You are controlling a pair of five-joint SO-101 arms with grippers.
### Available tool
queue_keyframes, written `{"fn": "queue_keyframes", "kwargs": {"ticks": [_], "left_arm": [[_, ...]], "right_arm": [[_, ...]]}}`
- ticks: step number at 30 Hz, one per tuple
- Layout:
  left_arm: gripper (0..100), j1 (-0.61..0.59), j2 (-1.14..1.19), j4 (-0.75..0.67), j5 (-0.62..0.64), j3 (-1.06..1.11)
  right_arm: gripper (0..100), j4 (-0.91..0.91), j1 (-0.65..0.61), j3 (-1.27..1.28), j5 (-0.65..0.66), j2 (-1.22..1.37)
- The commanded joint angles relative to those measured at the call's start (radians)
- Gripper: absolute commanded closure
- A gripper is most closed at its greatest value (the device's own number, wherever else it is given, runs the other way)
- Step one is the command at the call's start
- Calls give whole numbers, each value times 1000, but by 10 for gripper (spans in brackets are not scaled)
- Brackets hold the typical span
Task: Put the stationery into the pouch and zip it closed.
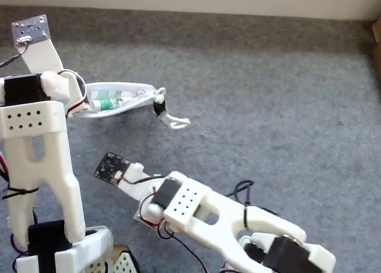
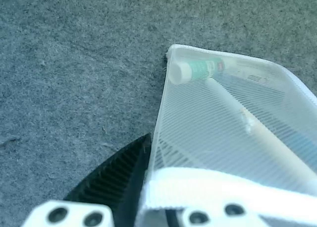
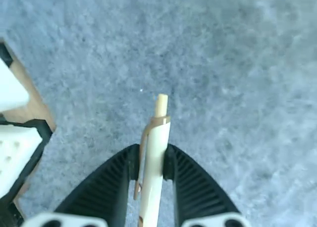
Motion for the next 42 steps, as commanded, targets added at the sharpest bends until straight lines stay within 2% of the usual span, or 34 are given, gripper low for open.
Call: {"fn": "queue_keyframes", "kwargs": {"ticks": [1,16,24,34,42], "left_arm": [[995,-13,-15,-14,9,-2],[995,114,-15,-8,-25,-4],[995,154,-16,-8,-25,-5],[995,151,-15,-8,-25,5],[995,148,-15,-8,-25,5]], "right_arm": [[994,44,53,-4,11,-139],[994,99,203,-5,6,-550],[994,93,223,-5,6,-664],[994,-150,249,-7,5,-754],[994,-430,249,-7,5,-774]]}}
